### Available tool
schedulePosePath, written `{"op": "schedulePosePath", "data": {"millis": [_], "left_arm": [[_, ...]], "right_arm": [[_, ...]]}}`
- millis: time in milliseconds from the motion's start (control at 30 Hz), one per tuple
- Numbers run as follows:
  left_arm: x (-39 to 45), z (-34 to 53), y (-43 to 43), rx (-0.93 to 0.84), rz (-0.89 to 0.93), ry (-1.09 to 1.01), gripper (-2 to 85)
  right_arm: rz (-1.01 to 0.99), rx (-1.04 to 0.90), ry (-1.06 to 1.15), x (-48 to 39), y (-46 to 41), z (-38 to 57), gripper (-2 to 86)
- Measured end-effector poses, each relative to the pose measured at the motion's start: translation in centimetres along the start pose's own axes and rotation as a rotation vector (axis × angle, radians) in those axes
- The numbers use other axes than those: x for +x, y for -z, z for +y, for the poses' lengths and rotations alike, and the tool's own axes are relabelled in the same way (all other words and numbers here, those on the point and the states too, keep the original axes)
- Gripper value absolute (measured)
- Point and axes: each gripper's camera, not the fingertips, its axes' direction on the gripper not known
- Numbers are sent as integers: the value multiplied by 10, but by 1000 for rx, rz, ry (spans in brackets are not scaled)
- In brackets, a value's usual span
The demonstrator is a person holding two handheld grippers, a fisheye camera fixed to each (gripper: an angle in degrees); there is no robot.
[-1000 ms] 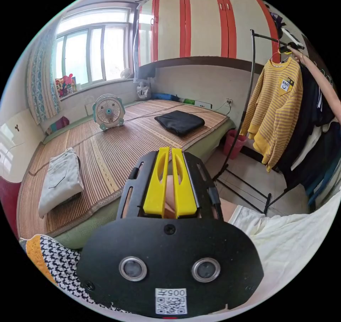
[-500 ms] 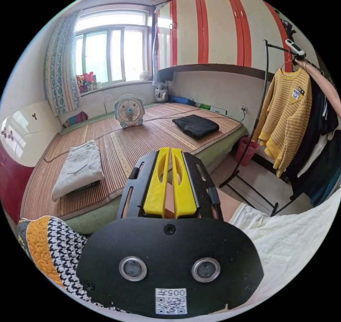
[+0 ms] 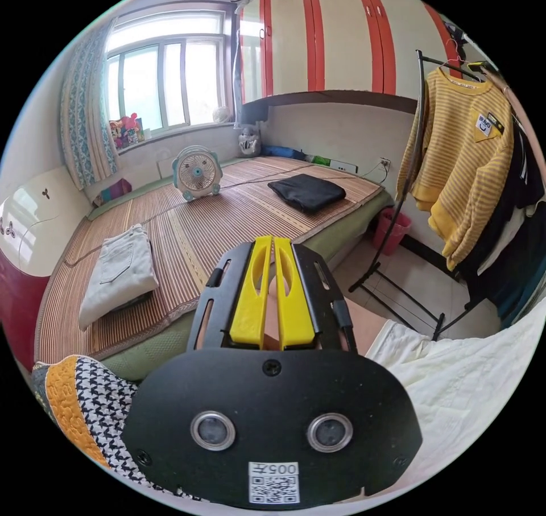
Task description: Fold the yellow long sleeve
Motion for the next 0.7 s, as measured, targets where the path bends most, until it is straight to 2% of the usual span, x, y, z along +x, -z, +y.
{"op": "schedulePosePath", "data": {"millis": [167, 400, 500, 700], "left_arm": [[-5, -9, -1, 28, 4, 17, -1], [-5, -21, -17, 30, -10, 5, -1], [-8, -19, -18, 36, 13, 19, -1], [-32, -16, 2, 67, -37, 63, 1]], "right_arm": [[-18, 125, 80, -24, 60, 17, -16], [-207, 287, 143, -51, 123, 10, -16], [-218, 368, 173, -76, 146, 4, -16], [-317, 591, 121, -89, 188, -18, -16]]}}
